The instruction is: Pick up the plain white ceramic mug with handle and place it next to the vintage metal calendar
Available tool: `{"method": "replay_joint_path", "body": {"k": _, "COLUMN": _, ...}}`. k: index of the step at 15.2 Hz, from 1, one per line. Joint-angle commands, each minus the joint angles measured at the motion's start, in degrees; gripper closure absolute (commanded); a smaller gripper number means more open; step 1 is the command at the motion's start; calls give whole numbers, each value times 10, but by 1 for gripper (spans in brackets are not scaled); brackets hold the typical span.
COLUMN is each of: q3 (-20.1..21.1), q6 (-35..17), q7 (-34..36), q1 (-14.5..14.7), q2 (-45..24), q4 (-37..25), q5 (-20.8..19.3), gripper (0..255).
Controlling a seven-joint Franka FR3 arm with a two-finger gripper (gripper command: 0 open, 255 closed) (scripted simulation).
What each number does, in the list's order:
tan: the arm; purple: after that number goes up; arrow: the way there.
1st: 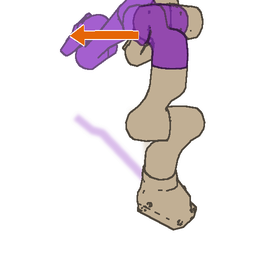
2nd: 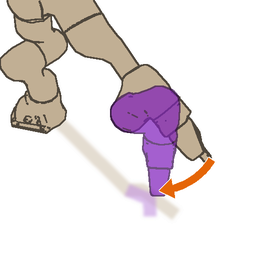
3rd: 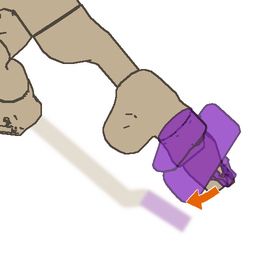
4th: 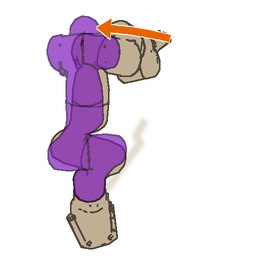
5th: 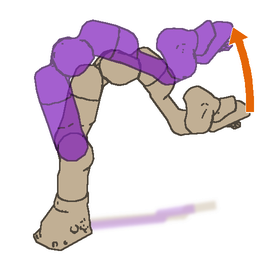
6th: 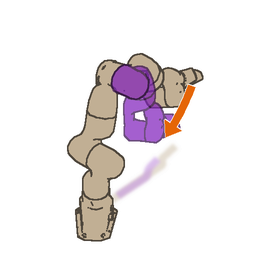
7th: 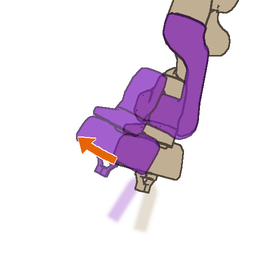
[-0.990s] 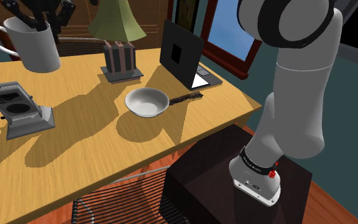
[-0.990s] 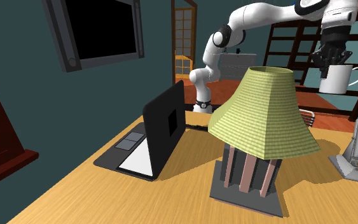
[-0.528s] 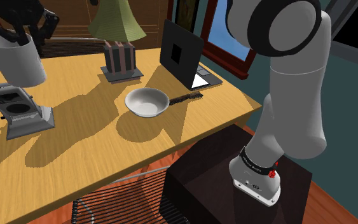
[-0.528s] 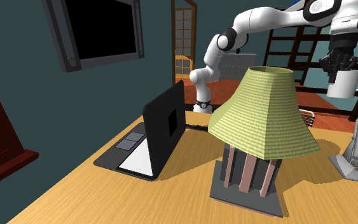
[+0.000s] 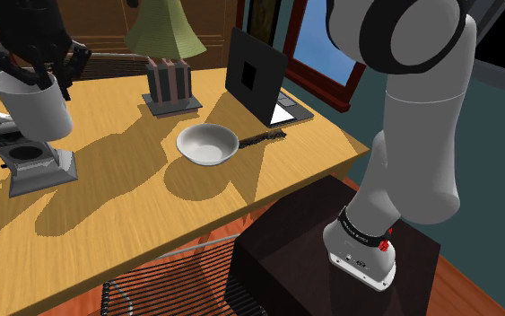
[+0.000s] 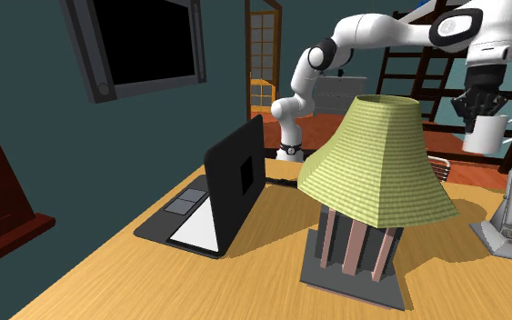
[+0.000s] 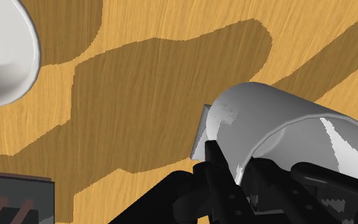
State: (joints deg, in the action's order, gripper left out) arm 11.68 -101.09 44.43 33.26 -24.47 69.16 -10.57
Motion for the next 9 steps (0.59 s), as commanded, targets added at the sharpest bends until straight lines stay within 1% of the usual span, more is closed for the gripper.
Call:
{"method": "replay_joint_path", "body": {"k": 1, "q3": 0, "q6": -19, "q7": 2, "q1": -2, "q2": 3, "q4": 22, "q5": 0, "gripper": 255}}
{"method": "replay_joint_path", "body": {"k": 9, "q3": -1, "q6": -83, "q7": 9, "q1": -7, "q2": 10, "q4": 93, "q5": -1, "gripper": 255}}
